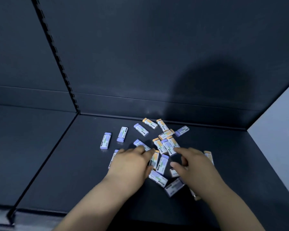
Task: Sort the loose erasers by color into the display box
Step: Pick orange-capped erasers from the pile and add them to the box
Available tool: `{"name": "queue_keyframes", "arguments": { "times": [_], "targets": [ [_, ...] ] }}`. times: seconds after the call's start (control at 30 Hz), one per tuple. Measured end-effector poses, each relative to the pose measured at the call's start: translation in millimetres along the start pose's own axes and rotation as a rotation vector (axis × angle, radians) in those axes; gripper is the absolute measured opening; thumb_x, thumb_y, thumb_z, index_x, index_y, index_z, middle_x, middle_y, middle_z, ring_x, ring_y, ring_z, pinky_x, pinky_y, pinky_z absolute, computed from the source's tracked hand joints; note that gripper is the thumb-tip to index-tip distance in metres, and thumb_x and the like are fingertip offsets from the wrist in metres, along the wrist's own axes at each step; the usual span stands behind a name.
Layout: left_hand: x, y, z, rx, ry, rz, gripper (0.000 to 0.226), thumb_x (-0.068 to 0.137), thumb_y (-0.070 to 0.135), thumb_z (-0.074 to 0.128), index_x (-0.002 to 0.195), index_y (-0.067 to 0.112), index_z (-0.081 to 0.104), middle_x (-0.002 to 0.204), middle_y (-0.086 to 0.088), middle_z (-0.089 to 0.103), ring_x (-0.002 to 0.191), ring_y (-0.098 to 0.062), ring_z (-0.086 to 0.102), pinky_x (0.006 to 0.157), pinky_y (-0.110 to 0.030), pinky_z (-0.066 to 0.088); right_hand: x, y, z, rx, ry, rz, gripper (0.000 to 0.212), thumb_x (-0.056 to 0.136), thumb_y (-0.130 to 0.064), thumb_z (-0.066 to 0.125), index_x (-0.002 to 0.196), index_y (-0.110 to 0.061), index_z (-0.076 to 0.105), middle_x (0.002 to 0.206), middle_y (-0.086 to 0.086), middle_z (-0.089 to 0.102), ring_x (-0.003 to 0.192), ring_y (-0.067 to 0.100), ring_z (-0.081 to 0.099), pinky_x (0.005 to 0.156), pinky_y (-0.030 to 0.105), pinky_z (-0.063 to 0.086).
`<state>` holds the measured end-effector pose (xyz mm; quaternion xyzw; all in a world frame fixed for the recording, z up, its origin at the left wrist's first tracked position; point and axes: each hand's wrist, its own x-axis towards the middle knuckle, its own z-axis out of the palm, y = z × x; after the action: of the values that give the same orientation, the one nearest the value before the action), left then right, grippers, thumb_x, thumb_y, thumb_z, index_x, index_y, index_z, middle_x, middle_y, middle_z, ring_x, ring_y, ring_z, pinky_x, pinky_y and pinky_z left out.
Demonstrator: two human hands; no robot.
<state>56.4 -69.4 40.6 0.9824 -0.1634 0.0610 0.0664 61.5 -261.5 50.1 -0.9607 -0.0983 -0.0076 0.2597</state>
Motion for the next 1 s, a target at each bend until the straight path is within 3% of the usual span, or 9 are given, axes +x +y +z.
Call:
{"name": "queue_keyframes", "arguments": {
  "times": [0.3, 0.43, 0.57, 0.63, 0.7, 0.77, 1.0],
  "targets": [
    [19.7, 11.5, -0.6, -0.035, -0.132, -0.101, 0.054, 0.092, 0.046, 0.046, 0.142, 0.041, 0.027, 0.130, 0.008, 0.041, 0.115, -0.019, 0.048, 0.089, -0.025, 0.034, 25.7, 12.0, -16.0, -0.041, -0.076, -0.131, 0.046, 0.092, -0.036, 0.052, 0.137, -0.032, 0.042, 0.077, -0.020, 0.031, 0.095, 0.004, 0.037, 0.079, 0.019, 0.031],
    [32.1, 6.4, -8.9, -0.046, -0.301, -0.109, 0.067, 0.086, 0.050, 0.056, 0.144, 0.041, 0.023, 0.135, 0.007, 0.036, 0.118, -0.020, 0.047, 0.090, -0.027, 0.036, 43.5, 11.9, -14.5, -0.050, -0.119, -0.173, 0.048, 0.092, -0.033, 0.054, 0.138, -0.033, 0.041, 0.075, -0.023, 0.025, 0.109, 0.011, 0.043, 0.081, 0.019, 0.031],
    [41.5, -4.0, -13.3, -0.133, -0.463, -0.137, 0.077, 0.077, 0.052, 0.066, 0.142, 0.047, 0.024, 0.133, 0.007, 0.035, 0.121, -0.018, 0.045, 0.091, -0.028, 0.040, 61.3, 18.7, -11.2, -0.054, -0.201, -0.168, 0.052, 0.090, -0.030, 0.058, 0.139, -0.032, 0.040, 0.077, -0.021, 0.027, 0.094, 0.006, 0.034, 0.079, 0.017, 0.028],
    [43.7, -6.1, -15.0, -0.126, -0.493, -0.141, 0.078, 0.075, 0.052, 0.069, 0.140, 0.048, 0.027, 0.133, 0.008, 0.035, 0.120, -0.018, 0.045, 0.090, -0.028, 0.041, 67.7, 20.8, -8.8, -0.041, -0.247, -0.163, 0.054, 0.088, -0.029, 0.061, 0.138, -0.033, 0.040, 0.085, -0.020, 0.035, 0.100, 0.008, 0.038, 0.085, 0.020, 0.033],
    [46.3, -5.6, -14.9, -0.105, -0.504, -0.135, 0.077, 0.075, 0.051, 0.069, 0.140, 0.047, 0.028, 0.132, 0.007, 0.035, 0.120, -0.019, 0.045, 0.089, -0.029, 0.041, 75.1, 21.1, -4.3, -0.047, -0.297, -0.162, 0.057, 0.086, -0.029, 0.064, 0.138, -0.035, 0.041, 0.111, -0.012, 0.047, 0.117, 0.013, 0.041, 0.097, 0.025, 0.036],
    [47.9, -4.3, -14.8, -0.103, -0.504, -0.128, 0.073, 0.076, 0.052, 0.068, 0.138, 0.046, 0.030, 0.130, 0.007, 0.036, 0.119, -0.020, 0.045, 0.090, -0.030, 0.041, 82.9, 19.5, -0.4, -0.084, -0.335, -0.174, 0.058, 0.084, -0.030, 0.066, 0.137, -0.035, 0.042, 0.132, -0.009, 0.045, 0.124, 0.014, 0.039, 0.103, 0.027, 0.035],
    [48.0, -7.4, -11.0, -0.101, -0.451, -0.129, 0.070, 0.074, 0.059, 0.065, 0.134, 0.042, 0.034, 0.122, 0.007, 0.031, 0.113, -0.018, 0.048, 0.087, -0.027, 0.038, 104.8, 13.2, 5.2, -0.181, -0.479, -0.167, 0.068, 0.078, -0.031, 0.069, 0.138, -0.038, 0.038, 0.137, -0.006, 0.041, 0.126, 0.014, 0.037, 0.103, 0.033, 0.037]
  ]
}}
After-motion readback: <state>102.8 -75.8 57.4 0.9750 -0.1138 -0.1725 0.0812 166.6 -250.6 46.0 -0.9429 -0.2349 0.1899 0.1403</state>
